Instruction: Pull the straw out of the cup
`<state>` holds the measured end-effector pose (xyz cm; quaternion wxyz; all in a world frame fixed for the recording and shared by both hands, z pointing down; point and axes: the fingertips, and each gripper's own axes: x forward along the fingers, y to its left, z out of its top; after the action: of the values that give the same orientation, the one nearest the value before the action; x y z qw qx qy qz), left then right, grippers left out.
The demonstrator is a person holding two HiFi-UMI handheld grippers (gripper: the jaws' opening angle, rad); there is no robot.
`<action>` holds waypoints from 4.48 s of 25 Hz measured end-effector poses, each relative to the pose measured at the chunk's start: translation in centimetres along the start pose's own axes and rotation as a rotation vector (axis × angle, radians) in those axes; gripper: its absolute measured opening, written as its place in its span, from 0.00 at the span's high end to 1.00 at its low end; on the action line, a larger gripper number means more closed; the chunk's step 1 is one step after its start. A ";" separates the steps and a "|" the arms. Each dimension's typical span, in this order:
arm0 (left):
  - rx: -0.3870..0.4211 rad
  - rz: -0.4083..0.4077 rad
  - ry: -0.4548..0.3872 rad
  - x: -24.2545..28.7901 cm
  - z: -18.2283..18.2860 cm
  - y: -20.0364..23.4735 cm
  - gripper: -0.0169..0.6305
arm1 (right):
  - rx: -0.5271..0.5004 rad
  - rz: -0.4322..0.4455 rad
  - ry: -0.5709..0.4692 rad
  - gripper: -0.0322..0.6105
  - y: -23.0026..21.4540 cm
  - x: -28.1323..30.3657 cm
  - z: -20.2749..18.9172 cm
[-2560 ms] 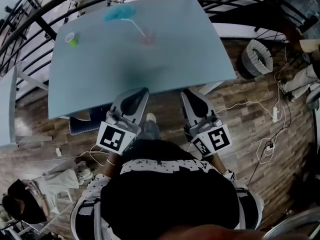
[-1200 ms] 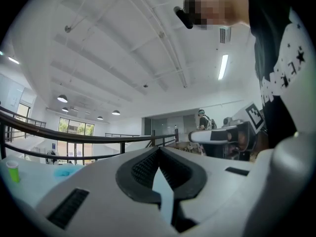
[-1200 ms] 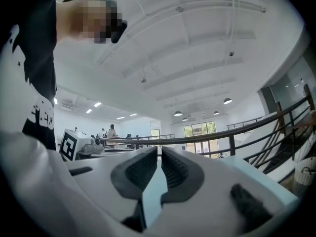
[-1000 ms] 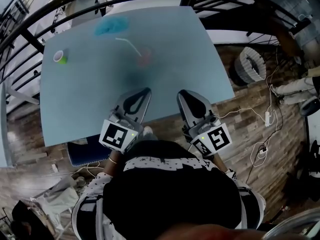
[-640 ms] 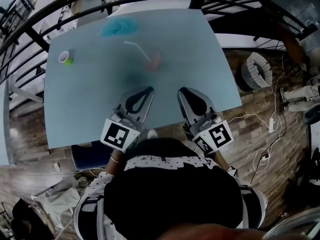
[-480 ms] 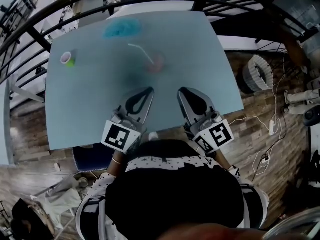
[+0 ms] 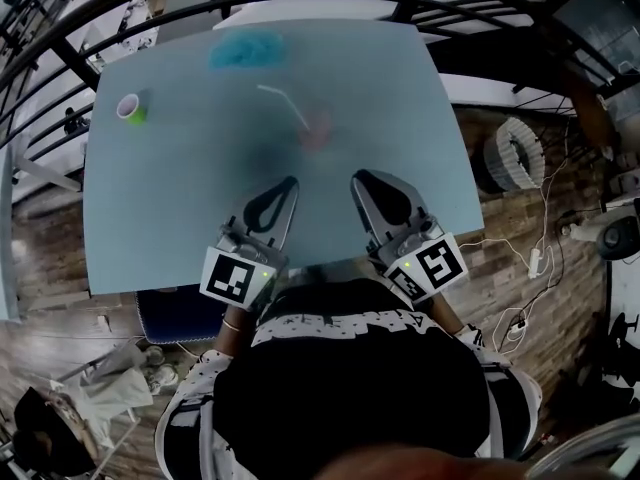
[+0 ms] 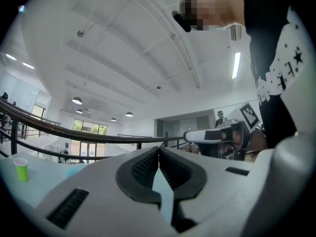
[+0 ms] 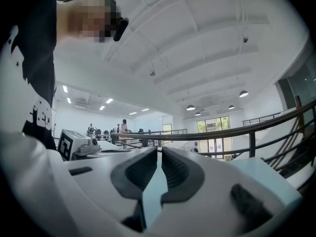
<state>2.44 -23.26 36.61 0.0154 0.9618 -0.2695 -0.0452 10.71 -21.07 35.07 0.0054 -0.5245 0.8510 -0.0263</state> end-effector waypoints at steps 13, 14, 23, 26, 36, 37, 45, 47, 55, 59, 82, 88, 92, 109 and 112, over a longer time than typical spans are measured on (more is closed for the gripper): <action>0.023 0.087 0.027 4.8 0.3 0.6 0.95 | 0.024 0.097 -0.001 0.89 -5.8 2.3 -0.1; 0.021 0.095 0.028 5.1 0.3 0.8 0.95 | 0.024 0.105 -0.002 0.89 -6.1 2.6 -0.1; 0.024 0.163 0.035 7.0 0.3 3.2 0.95 | 0.020 0.167 0.005 0.89 -8.0 5.8 -0.4; 0.022 0.179 0.046 7.4 0.1 3.5 0.95 | 0.016 0.188 0.006 0.89 -8.5 6.5 -0.7; 0.019 0.244 0.089 7.1 -0.6 5.4 0.95 | 0.008 0.227 0.038 0.89 -9.4 9.3 -2.3; 0.020 0.249 0.091 7.2 -0.6 5.7 0.95 | 0.006 0.229 0.041 0.89 -9.5 9.7 -2.4; 0.011 0.273 0.106 7.4 -1.7 6.9 0.95 | -0.003 0.257 0.069 0.89 -9.7 11.7 -4.1; 0.006 0.279 0.111 7.5 -1.9 7.3 0.95 | -0.001 0.264 0.077 0.89 -9.7 12.3 -4.5; -0.001 0.298 0.123 7.5 -2.5 8.0 0.95 | -0.012 0.290 0.105 0.89 -9.5 14.3 -5.9; -0.001 0.311 0.127 7.3 -2.5 8.4 0.95 | -0.009 0.301 0.116 0.89 -9.3 15.2 -6.4; -0.020 0.318 0.137 7.4 -3.5 10.5 0.95 | -0.074 0.309 0.229 0.89 -8.8 19.5 -9.5; -0.030 0.310 0.144 7.6 -3.8 10.6 0.95 | -0.126 0.299 0.273 0.86 -8.8 20.1 -10.9; -0.036 0.309 0.147 7.5 -3.8 10.7 0.95 | -0.163 0.306 0.305 0.81 -8.4 20.4 -11.3; -0.032 0.330 0.148 6.7 -3.7 10.7 0.95 | -0.256 0.290 0.389 0.81 -8.1 21.7 -12.9; -0.031 0.331 0.149 6.6 -3.7 10.8 0.95 | -0.265 0.291 0.405 0.81 -8.1 21.9 -13.2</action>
<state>2.80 -35.88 40.39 0.0574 0.9046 -0.4215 0.0250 7.58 -43.69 49.06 -0.2294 -0.3769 0.8972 -0.0179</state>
